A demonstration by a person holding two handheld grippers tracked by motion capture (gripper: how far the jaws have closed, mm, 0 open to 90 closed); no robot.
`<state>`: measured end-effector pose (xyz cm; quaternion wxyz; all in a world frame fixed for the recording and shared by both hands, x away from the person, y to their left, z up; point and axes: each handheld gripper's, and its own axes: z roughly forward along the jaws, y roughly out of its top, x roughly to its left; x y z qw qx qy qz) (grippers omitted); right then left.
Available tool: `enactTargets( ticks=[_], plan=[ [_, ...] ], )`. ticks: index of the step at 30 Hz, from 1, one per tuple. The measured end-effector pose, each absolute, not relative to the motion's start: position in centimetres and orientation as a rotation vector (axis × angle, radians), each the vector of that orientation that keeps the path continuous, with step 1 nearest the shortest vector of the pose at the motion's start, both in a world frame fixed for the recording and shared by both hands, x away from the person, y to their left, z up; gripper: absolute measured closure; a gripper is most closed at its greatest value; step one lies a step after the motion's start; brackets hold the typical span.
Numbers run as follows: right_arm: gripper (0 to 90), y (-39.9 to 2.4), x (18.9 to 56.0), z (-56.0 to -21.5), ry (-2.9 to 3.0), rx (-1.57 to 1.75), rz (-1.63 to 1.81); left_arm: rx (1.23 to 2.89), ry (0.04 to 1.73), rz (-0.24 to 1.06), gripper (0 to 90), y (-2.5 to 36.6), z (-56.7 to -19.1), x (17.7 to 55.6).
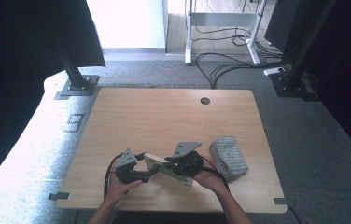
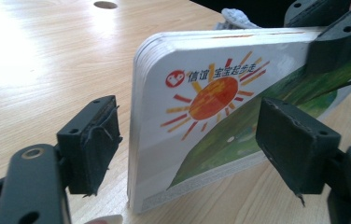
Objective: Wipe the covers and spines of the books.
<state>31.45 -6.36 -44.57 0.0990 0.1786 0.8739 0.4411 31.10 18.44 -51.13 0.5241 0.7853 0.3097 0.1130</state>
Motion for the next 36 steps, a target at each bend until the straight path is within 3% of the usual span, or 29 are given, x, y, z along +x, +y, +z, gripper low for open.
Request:
enactTargets(
  ticks=[20, 29, 36],
  plan=[
    [75.1, -6.3, 32.4, -44.7, 2.606, 0.475, 1.35, 1.872, 0.658, 0.269, 23.0, 18.1, -50.9, 31.5],
    [54.5, -7.6, 31.0, -45.1, 2.514, 0.519, 1.338, 1.87, 0.641, 0.272, 24.6, 18.4, -51.1, 31.1],
    [49.4, -10.4, 29.3, -46.0, 2.423, 0.605, 1.38, 1.87, 0.639, 0.278, 25.3, 18.5, -51.1, 30.9]
  ],
)
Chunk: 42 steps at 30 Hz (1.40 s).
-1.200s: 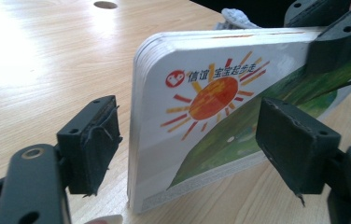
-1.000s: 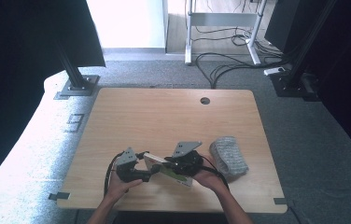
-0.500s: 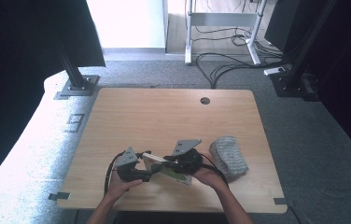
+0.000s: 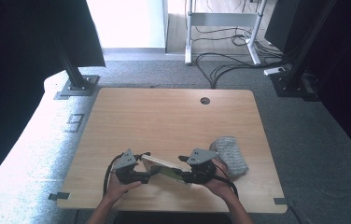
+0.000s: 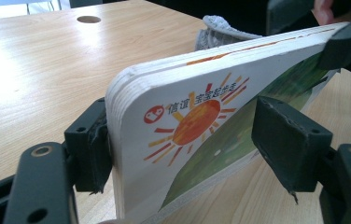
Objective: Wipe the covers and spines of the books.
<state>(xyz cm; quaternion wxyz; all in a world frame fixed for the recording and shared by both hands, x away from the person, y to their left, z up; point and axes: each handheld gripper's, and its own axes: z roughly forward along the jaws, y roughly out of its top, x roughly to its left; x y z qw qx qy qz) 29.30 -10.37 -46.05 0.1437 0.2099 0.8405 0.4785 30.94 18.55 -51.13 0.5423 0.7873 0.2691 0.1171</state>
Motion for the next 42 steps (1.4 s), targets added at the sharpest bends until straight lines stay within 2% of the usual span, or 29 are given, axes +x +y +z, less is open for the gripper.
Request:
enactTargets(
  ticks=[10, 15, 17, 32, 42],
  plan=[
    [52.8, -13.4, 27.9, -49.3, 2.406, 0.728, 1.404, 1.867, 0.634, 0.277, 25.9, 18.7, -51.2, 30.8],
    [64.4, -13.6, 28.0, -50.0, 2.383, 0.744, 1.378, 1.868, 0.621, 0.273, 28.6, 18.7, -51.2, 30.7],
    [64.4, -13.6, 28.1, -49.9, 2.381, 0.747, 1.368, 1.872, 0.615, 0.28, 29.3, 18.8, -51.2, 30.6],
    [48.7, -13.4, 32.1, -50.6, 2.289, 0.881, 1.47, 1.862, 0.608, 0.273, 36.2, 19.3, -51.2, 30.4],
    [48.1, -13.8, 32.3, -50.9, 2.25, 0.966, 1.49, 1.831, 0.601, 0.281, 41.0, 19.0, -51.2, 30.2]
  ],
)
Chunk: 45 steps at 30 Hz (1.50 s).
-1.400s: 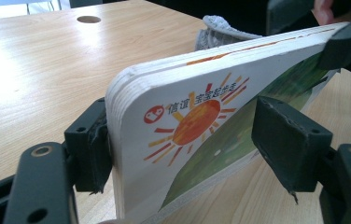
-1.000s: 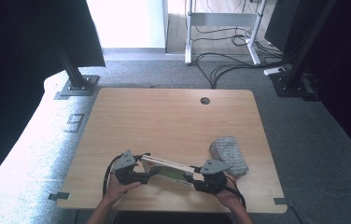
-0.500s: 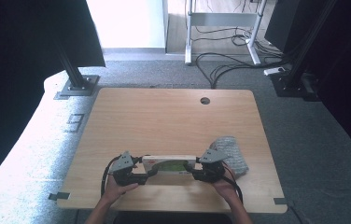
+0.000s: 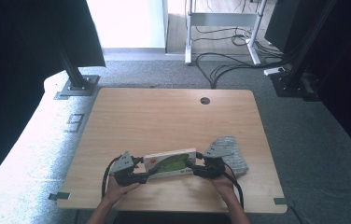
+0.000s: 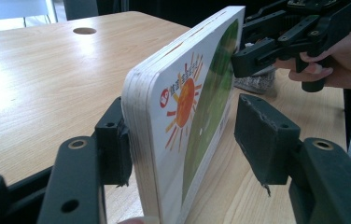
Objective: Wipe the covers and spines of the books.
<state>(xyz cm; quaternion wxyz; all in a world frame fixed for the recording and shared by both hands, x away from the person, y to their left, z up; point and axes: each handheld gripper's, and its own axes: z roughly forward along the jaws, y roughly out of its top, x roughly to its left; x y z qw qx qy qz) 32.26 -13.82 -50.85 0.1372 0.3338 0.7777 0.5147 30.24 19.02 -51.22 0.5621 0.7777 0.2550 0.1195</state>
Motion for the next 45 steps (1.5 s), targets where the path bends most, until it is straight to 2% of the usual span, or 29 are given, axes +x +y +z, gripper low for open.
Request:
enactTargets(
  ticks=[4, 26, 31, 34, 37, 45],
  plan=[
    [54.0, -14.3, 32.4, -51.2, 2.227, 1.021, 1.448, 1.83, 0.595, 0.276, 41.3, 19.0, -51.2, 30.2],
    [52.6, -14.0, 33.0, -51.6, 2.175, 0.98, 1.523, 1.849, 0.609, 0.272, 46.4, 17.5, -51.7, 29.8],
    [52.5, -13.9, 32.8, -51.5, 2.168, 0.969, 1.519, 1.891, 0.605, 0.297, 52.1, 17.1, -52.0, 29.7],
    [52.1, -14.0, 32.6, -51.4, 2.162, 0.968, 1.517, 1.894, 0.617, 0.301, 61.2, 17.2, -52.1, 29.8],
    [51.4, -14.0, 32.6, -51.4, 2.167, 0.964, 1.513, 1.899, 0.627, 0.321, 65.2, 17.2, -52.1, 29.8],
    [48.8, -14.6, 32.1, -50.5, 2.134, 0.955, 1.482, 1.887, 0.62, 0.298, 71.3, 17.6, -51.9, 29.9]
  ],
)
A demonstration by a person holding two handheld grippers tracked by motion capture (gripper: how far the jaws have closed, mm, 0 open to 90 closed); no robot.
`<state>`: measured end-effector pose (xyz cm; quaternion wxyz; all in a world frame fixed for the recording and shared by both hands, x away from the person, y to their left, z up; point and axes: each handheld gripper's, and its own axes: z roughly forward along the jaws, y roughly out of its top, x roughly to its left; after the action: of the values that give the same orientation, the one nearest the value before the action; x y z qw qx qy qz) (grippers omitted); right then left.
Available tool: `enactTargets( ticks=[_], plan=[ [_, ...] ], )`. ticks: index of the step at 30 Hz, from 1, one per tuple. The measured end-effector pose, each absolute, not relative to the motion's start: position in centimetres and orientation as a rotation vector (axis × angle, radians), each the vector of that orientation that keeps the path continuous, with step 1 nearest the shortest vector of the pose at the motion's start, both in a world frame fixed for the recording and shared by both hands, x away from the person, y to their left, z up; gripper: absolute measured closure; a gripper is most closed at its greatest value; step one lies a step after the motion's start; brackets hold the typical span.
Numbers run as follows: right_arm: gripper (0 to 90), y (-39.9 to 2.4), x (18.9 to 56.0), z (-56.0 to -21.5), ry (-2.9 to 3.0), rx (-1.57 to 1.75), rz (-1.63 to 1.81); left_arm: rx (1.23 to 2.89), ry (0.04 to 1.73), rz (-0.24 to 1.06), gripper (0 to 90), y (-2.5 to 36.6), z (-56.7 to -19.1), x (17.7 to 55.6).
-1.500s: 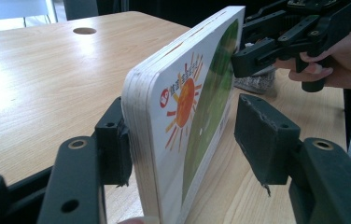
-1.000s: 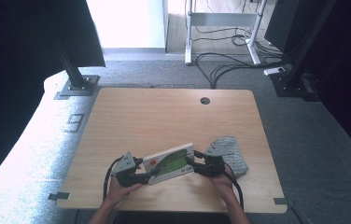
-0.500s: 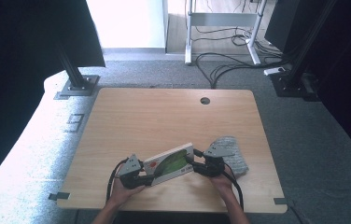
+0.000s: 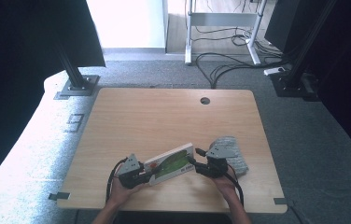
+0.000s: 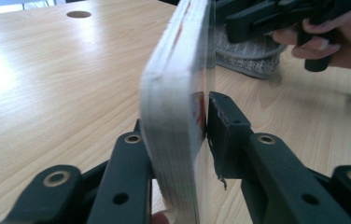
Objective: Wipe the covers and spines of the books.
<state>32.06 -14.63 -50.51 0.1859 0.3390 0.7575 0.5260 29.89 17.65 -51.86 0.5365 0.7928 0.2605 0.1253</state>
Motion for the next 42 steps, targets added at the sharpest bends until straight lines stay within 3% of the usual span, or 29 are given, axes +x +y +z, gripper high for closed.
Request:
enactTargets(
  ticks=[14, 22, 32, 35, 42],
  plan=[
    [41.5, -19.3, 31.2, -48.2, 1.907, 1.123, 1.349, 1.857, 0.7, 0.348, 78.0, 18.9, -51.6, 30.2],
    [34.7, -22.1, 32.5, -49.9, 1.897, 1.344, 1.182, 1.866, 0.68, 0.349, 77.9, 18.9, -51.6, 30.2],
    [28.0, -22.0, 34.1, -53.2, 2.014, 1.453, 0.911, 1.871, 0.668, 0.349, 77.7, 18.8, -51.6, 30.1],
    [30.0, -21.9, 34.5, -54.2, 2.034, 1.477, 0.852, 1.87, 0.665, 0.349, 77.5, 18.8, -51.6, 30.1],
    [47.6, -22.2, 34.3, -54.3, 2.03, 1.47, 0.867, 1.871, 0.662, 0.346, 77.5, 18.8, -51.6, 30.0]
  ],
)
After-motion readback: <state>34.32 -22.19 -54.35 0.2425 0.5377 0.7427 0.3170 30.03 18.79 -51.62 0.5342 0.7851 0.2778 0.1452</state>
